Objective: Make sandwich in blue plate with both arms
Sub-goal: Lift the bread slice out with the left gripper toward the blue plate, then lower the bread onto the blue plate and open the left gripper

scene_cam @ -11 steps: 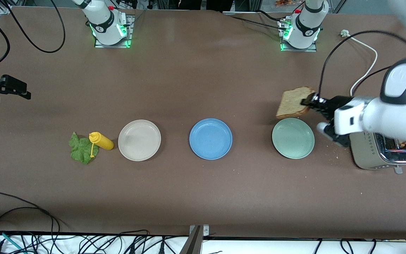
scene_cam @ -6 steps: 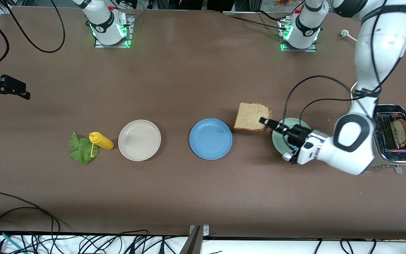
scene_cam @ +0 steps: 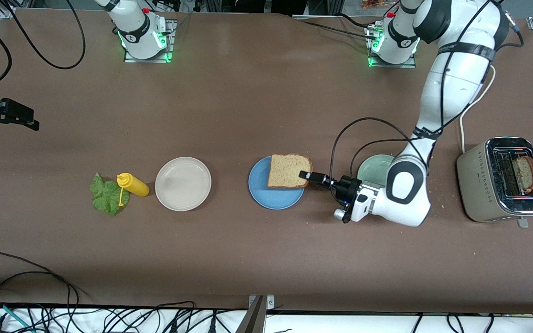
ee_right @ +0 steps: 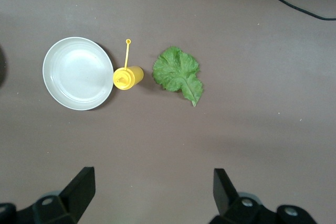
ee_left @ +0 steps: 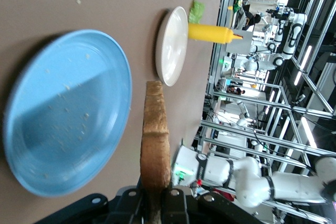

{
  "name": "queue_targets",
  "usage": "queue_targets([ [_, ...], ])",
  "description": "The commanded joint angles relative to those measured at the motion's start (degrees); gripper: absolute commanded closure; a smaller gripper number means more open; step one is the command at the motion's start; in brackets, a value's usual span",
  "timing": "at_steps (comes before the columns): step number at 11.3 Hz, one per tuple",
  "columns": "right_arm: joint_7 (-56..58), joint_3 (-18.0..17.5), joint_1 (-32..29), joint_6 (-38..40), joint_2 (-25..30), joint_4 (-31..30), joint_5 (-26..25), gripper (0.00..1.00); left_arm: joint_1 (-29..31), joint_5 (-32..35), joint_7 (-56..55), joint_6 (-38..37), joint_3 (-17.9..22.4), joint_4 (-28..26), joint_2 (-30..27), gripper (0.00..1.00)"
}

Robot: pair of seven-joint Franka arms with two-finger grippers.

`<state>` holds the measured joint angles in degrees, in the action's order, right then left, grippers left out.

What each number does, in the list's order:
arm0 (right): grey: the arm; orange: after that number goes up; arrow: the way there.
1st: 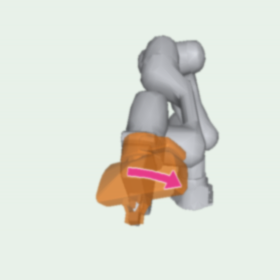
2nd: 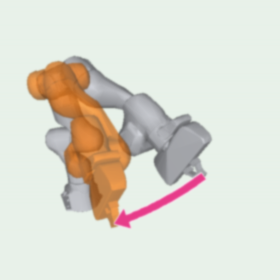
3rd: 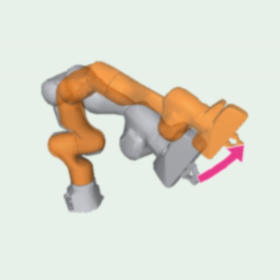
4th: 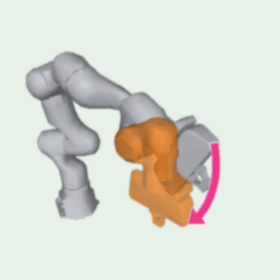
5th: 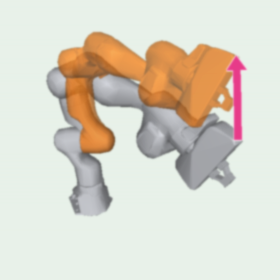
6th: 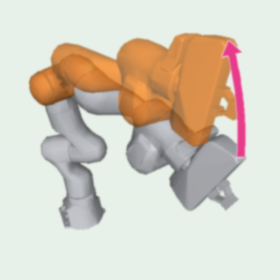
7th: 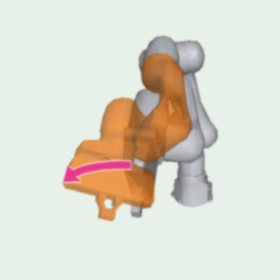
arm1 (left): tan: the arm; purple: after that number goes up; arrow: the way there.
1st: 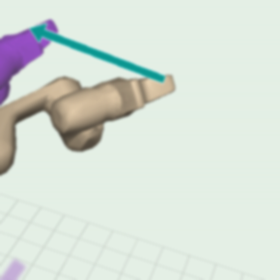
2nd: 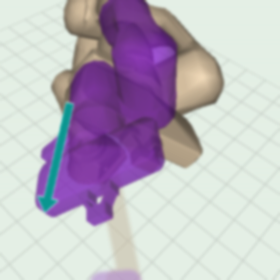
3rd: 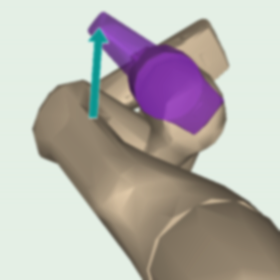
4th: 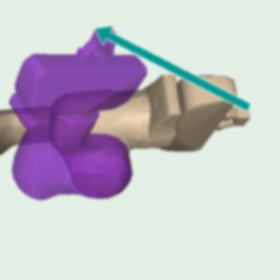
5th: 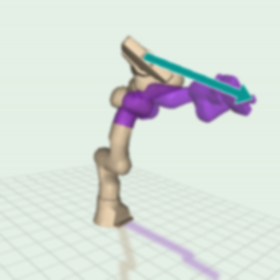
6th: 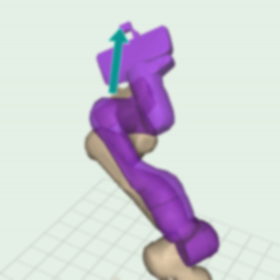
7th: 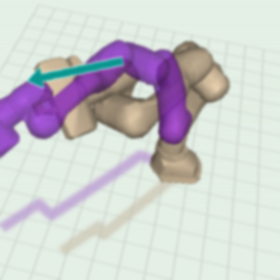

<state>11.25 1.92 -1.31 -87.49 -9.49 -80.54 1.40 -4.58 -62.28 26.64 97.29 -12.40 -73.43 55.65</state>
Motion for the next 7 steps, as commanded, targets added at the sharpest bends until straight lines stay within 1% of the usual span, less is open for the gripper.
queue_targets([
  [1,-0.08,-0.25,-0.45,-0.49,0.61,-0.67,0.27,0.0,-2.45,-4.07,5.7,5.53,0.19,1.27,3.49,1.0],
  [3,-0.52,-0.25,-0.45,-0.57,0.26,-0.67,0.09,0.0,-3.16,-4.87,9.29,7.48,0.27,1.27,5.17,1.0],
  [4,-0.52,-0.16,-0.53,-0.57,0.26,-0.67,0.0,0.0,-3.25,-4.7,9.75,7.48,0.27,1.27,5.69,0.81],
  [5,-0.52,-0.07,-0.88,-0.57,-0.26,-0.67,0.09,0.0,-3.94,-4.78,9.75,7.57,0.27,1.27,6.13,0.32],
  [6,-0.7,0.19,-1.23,-0.57,-0.35,-0.67,0.18,0.0,-4.3,-4.96,9.75,8.79,0.27,1.1,6.14,0.0],
  [7,-0.44,0.19,-1.24,-0.57,-0.44,-0.67,0.09,0.0,-4.48,-4.96,9.75,9.23,0.27,0.84,6.05,0.0],
])
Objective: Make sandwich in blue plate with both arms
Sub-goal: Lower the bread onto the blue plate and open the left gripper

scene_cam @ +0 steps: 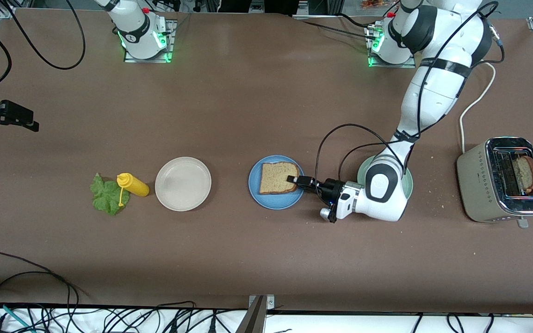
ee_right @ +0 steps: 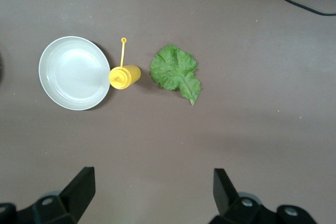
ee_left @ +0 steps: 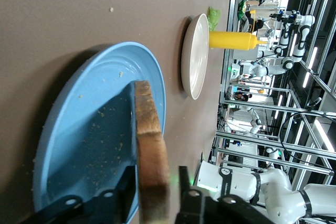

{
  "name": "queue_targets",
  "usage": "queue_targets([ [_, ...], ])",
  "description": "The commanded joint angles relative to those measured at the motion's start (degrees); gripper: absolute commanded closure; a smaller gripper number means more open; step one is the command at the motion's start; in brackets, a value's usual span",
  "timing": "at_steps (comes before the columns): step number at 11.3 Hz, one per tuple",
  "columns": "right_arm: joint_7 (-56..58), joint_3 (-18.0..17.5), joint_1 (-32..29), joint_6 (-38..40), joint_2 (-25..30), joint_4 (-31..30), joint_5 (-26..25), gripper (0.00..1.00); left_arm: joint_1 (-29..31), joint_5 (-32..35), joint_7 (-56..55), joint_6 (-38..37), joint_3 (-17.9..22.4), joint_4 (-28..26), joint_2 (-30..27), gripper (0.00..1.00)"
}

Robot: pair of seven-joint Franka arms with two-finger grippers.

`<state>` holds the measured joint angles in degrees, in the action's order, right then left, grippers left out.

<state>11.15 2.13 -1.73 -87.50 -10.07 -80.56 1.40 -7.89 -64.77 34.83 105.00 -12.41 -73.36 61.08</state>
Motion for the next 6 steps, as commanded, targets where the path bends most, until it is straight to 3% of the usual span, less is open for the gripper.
queue_targets([
  [1,-0.17,0.07,-0.82,-0.57,0.05,-0.66,0.09,0.0,-1.25,-1.68,1.65,1.53,0.28,0.76,0.35,0.0],
  [6,-0.08,0.51,-1.43,-0.57,-0.39,-0.65,0.09,0.0,-1.25,7.02,-2.11,1.61,0.72,-2.83,-6.84,0.0],
])
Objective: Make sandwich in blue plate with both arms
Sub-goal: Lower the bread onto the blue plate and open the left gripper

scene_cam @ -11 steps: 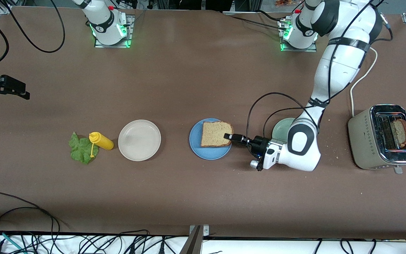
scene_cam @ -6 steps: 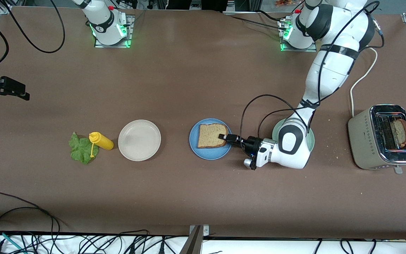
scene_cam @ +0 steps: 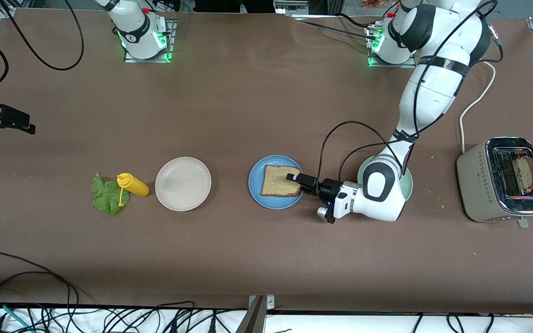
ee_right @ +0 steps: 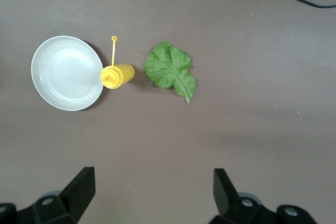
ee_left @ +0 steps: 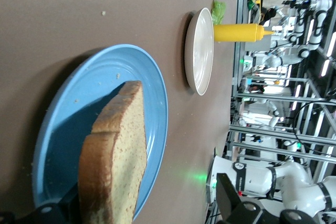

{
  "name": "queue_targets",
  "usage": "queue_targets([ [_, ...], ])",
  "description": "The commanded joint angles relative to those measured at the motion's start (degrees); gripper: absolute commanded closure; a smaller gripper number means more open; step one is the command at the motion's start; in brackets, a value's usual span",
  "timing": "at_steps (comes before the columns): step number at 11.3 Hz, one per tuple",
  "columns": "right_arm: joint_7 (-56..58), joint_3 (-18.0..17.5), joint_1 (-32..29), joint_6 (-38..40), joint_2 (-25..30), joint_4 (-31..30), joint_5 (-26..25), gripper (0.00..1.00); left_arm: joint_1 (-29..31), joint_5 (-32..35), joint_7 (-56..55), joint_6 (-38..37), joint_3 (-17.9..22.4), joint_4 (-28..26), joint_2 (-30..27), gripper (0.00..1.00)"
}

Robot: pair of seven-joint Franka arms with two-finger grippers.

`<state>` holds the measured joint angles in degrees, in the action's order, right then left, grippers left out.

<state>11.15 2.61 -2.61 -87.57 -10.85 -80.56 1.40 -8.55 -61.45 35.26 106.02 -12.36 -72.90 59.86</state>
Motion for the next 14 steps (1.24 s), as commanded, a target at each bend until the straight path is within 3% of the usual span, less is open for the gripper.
queue_targets([
  [1,-0.25,0.03,-0.56,-0.58,-0.65,-0.65,0.09,0.0,-1.2,6.14,-6.13,0.59,0.67,-3.3,-6.94,0.0],
  [5,0.36,-0.58,0.06,-2.16,-4.7,-0.65,-0.34,0.0,-3.4,20.18,-12.14,2.87,0.67,-2.6,-9.76,0.0],
  [10,0.19,-0.32,-0.29,-5.23,-10.66,-0.65,2.55,0.0,-4.02,40.15,-23.62,2.35,0.23,-2.86,-15.64,0.0],
  [14,2.03,-0.41,-0.03,-17.95,-20.76,-1.09,0.28,0.0,-3.32,50.0,-33.13,-5.62,0.84,-2.68,-24.86,0.0],
])
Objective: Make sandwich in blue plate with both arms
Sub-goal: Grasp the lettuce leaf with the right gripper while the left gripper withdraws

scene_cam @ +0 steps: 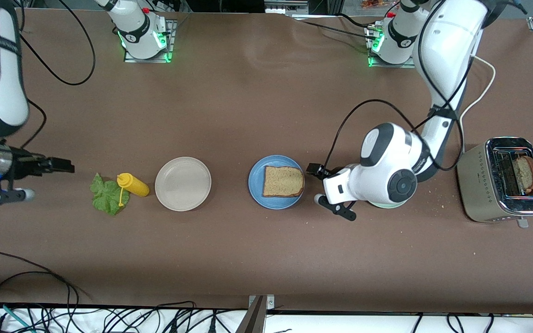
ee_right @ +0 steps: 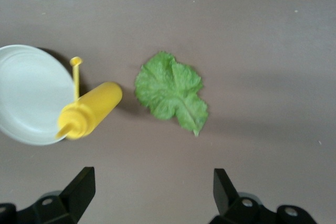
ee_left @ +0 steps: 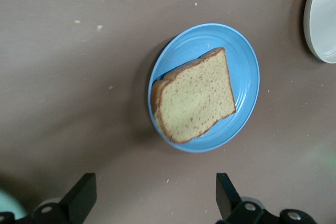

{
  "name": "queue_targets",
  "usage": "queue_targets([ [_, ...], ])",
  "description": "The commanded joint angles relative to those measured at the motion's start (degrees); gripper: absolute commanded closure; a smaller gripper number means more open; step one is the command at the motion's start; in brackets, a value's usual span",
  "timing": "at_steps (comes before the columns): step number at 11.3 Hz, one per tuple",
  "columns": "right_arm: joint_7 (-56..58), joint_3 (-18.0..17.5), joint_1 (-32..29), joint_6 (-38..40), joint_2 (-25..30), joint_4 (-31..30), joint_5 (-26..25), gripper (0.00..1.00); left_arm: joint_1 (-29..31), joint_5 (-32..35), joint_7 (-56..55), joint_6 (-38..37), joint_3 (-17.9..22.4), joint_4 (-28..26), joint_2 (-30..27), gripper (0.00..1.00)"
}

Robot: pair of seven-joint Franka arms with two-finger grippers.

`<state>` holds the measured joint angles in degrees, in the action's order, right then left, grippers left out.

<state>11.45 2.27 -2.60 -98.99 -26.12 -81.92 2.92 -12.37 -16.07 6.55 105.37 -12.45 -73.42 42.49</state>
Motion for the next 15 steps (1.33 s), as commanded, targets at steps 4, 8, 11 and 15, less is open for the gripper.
queue_targets([
  [4,7.09,-0.16,-0.04,-19.63,-11.48,-4.55,-1.34,0.0,6.54,14.13,-9.27,-12.53,0.77,-2.08,-18.37,0.0],
  [8,7.09,-0.34,-0.04,-28.6,-15.98,-6.66,-0.73,0.0,10.96,17.89,-8.66,-22.92,2.61,-2.95,-29.1,0.0],
  [11,7.09,-0.86,0.31,-32.39,-18.09,-7.02,-0.73,0.01,10.26,21.95,-8.57,-19.09,4.97,-11.71,-37.89,0.0],
  [15,8.66,-0.87,0.31,-32.84,-18.35,-7.02,-0.81,0.69,10.26,13.3,-8.57,-9.57,12.08,-21.06,-43.89,0.0],
])
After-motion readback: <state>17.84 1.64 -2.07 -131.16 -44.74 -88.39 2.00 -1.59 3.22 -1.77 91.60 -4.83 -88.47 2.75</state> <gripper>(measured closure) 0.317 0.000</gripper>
